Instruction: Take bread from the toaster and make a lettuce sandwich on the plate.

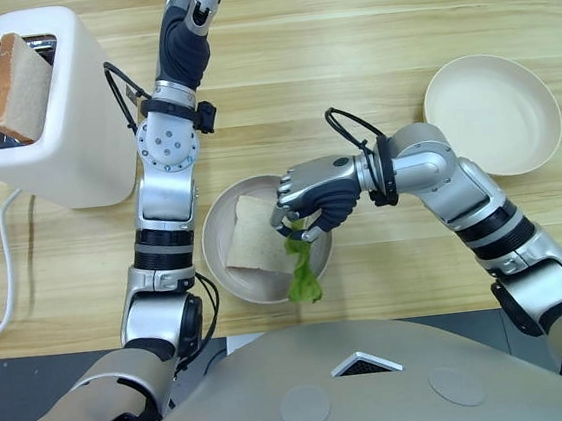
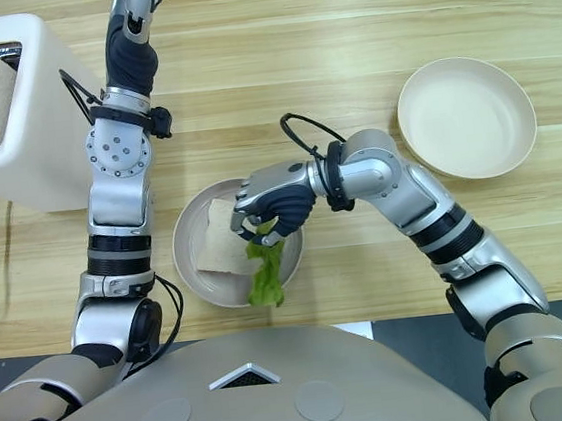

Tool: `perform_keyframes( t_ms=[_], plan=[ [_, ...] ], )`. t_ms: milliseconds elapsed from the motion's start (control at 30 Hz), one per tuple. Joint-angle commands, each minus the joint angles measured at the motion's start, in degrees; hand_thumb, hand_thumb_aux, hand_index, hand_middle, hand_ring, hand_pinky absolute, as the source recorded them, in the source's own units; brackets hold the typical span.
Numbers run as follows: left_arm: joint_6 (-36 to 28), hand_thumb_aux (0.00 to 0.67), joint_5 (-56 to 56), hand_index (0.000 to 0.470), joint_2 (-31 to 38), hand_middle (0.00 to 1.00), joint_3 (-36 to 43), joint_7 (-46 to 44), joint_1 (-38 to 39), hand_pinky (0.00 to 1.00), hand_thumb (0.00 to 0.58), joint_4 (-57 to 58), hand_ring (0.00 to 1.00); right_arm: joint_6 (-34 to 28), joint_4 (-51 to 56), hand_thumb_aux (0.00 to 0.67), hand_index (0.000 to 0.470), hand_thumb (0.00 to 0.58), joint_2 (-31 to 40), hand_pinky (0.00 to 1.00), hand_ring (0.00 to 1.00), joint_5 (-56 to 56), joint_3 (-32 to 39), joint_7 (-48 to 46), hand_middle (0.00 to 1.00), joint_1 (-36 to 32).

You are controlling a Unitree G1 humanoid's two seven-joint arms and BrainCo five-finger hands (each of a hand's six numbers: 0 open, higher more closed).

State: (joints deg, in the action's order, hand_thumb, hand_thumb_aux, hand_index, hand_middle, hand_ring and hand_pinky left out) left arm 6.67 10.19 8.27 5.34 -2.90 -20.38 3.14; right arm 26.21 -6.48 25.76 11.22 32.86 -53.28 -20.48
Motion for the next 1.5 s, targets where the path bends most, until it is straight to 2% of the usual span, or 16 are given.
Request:
perform_keyframes(
  t_ms=[33, 267, 500, 667, 833, 867, 900, 933, 967, 1133, 1233, 1333, 1433, 1500],
  plan=[
    [-0.37, 0.0, 0.81, 0.0, -0.38, 0.1, 0.69, 0.03, -0.42, 0.1, 0.0, 0.59, 0.1, 0.99, 2.44, 0.67, 0.47, 0.58, -2.67, 0.95, 0.95, 2.58, 1.62, 1.59, 0.95, -2.22],
    [-0.35, 0.0, 1.13, 0.0, -0.84, 0.1, 1.35, -0.1, -0.06, 0.1, 0.0, 0.09, 0.1, 5.96, 22.41, 0.67, 0.47, 0.58, -5.17, 0.95, 0.95, 18.2, 5.06, 11.47, 0.95, -9.41],
    [-0.83, 0.0, 0.93, 0.0, -0.59, 0.1, 1.21, -0.53, 0.75, 0.1, 0.0, -1.43, 0.1, 4.43, 38.74, 0.67, 0.47, 0.58, -6.18, 0.94, 0.94, 26.35, 4.94, 21.95, 0.94, -15.18],
    [-1.01, 0.0, 0.81, 0.0, -0.27, 0.11, 0.9, -0.77, 1.23, 0.11, 0.0, -1.87, 0.11, 5.58, 37.6, 0.67, 0.47, 0.58, -5.38, 0.95, 0.95, 24.36, 4.15, 21.84, 0.95, -15.33],
    [-0.89, 0.0, 0.74, 0.0, -0.14, 0.1, 0.71, -0.87, 1.29, 0.1, 0.0, -1.79, 0.1, 5.15, 32.53, 0.659, 0.463, 0.58, -4.87, 0.89, 0.89, 22.63, 2.9, 20.92, 0.89, -14.45],
    [-0.83, 0.0, 0.72, 0.0, -0.17, 0.1, 0.72, -0.87, 1.23, 0.1, 0.0, -1.68, 0.1, 4.74, 31.26, 0.518, 0.363, 0.55, -4.59, 0.77, 0.77, 22.29, 2.6, 20.46, 0.77, -14.18],
    [-0.77, 0.0, 0.7, 0.0, -0.19, 0.11, 0.71, -0.85, 1.18, 0.11, 0.0, -1.57, 0.11, 4.5, 29.82, 0.373, 0.262, 0.466, -4.19, 0.27, 0.27, 21.88, 2.37, 19.75, 0.27, -13.76],
    [-0.74, 0.0, 0.67, 0.0, -0.22, 0.11, 0.67, -0.82, 1.12, 0.11, 0.0, -1.45, 0.11, 4.07, 28.21, 0.079, 0.055, 0.128, -3.84, 0.0, 0.0, 21.36, 2.1, 18.87, 0.0, -13.27],
    [-0.79, 0.0, 0.58, 0.0, -0.23, 0.11, 0.56, -0.8, 1.06, 0.11, 0.0, -1.41, 0.11, 3.47, 26.69, 0.0, 0.0, 0.0, -3.48, 0.0, 0.0, 21.09, 1.77, 18.13, 0.0, -12.91],
    [-0.89, 0.0, 0.03, 0.0, -0.3, 0.09, 0.14, -0.96, 0.92, 0.09, 0.0, -1.32, 0.09, 2.03, 21.82, 0.0, 0.0, 0.0, -1.51, 0.0, 0.0, 21.49, 0.35, 17.14, 0.0, -12.08],
    [-0.85, 0.0, -0.26, 0.0, -0.13, 0.0, -0.29, -1.25, 0.81, 0.0, 0.0, -1.73, 0.0, 1.51, 19.93, 0.0, 0.0, 0.0, -0.33, 0.0, 0.0, 22.3, -0.46, 17.78, 0.0, -11.35],
    [-1.65, 0.0, -0.36, 0.0, 1.31, 0.0, -1.15, -2.69, 0.23, 0.0, 0.0, -4.55, 0.0, 0.42, 17.14, 0.0, 0.0, 0.0, 1.86, 0.0, 0.0, 22.37, -2.65, 18.79, 0.0, -9.36],
    [-8.54, 0.0, 4.73, 0.0, 7.63, 0.0, -2.25, -7.3, 0.39, 0.0, 0.0, -15.56, 0.0, -0.79, 11.42, 0.0, 0.0, 0.0, 6.41, 0.0, 0.0, 19.97, -7.79, 19.82, 0.0, -3.49],
    [-13.1, 0.0, 13.73, 0.0, 15.16, 0.0, -4.46, -9.5, 1.53, 0.0, 0.0, -21.34, 0.0, -2.41, 7.23, 0.0, 0.0, 0.0, 9.37, 0.0, 0.0, 18.6, -12.29, 21.21, 0.0, 2.3]
  ],
)
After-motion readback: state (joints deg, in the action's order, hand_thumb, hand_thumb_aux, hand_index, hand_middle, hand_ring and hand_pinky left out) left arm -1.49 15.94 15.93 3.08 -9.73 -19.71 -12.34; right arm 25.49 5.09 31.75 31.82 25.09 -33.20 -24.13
